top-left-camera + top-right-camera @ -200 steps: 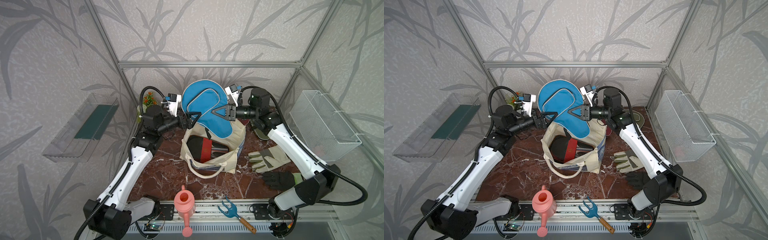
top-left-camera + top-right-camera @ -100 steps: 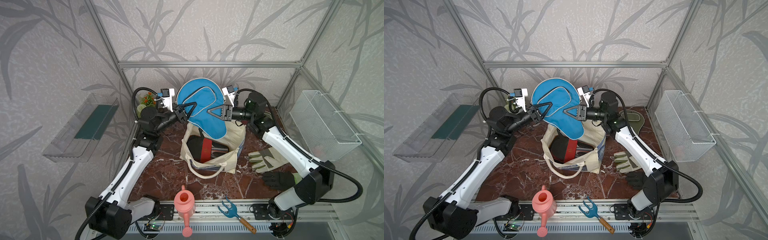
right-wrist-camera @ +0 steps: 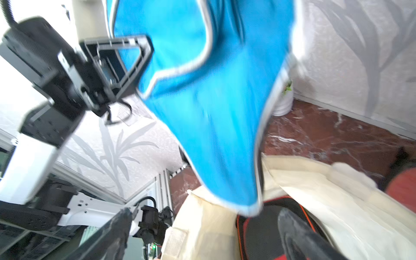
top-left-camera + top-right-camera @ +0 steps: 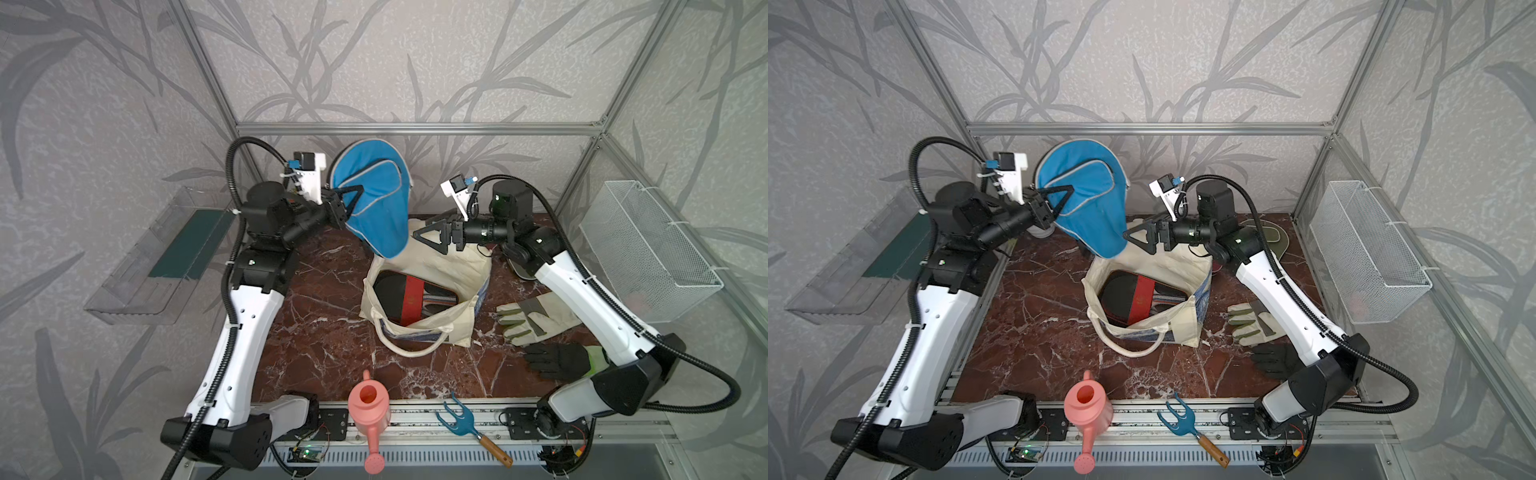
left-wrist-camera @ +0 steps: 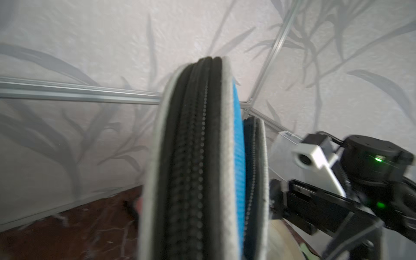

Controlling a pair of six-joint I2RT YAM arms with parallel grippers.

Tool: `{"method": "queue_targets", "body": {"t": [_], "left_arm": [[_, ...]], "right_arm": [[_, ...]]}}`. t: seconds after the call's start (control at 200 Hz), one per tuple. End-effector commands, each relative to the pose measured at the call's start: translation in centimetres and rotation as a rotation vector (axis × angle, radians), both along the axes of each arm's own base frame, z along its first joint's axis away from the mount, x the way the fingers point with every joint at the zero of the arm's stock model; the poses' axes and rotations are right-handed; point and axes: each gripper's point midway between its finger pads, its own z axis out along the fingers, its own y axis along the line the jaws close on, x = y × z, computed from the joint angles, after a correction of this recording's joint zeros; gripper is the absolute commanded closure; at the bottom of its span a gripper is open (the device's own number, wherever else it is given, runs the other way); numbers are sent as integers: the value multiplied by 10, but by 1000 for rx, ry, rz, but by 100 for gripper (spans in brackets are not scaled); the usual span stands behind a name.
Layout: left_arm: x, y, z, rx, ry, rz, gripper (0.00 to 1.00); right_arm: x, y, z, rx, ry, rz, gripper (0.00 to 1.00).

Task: Remove the ping pong set from the canvas bag
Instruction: Place the ping pong set at the center of the board.

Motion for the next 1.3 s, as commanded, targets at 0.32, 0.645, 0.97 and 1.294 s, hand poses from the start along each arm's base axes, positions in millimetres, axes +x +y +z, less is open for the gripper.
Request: {"method": "queue_targets", "body": {"t": [0.32, 0.645, 0.97, 1.294], "left_arm": [[97, 89, -124, 128, 362, 187, 100], [157, 80, -229, 102, 577, 52, 100], [201, 79, -289, 94, 655, 63, 100], [240, 59, -348, 130, 748, 46, 100]], "right_arm": [[-20, -43, -24, -202, -53, -101, 1], [-11, -41, -48, -237, 31, -115, 1], [-2, -40, -70, -285, 132, -145, 1], [1, -46, -77, -338, 164, -218, 1]]}}
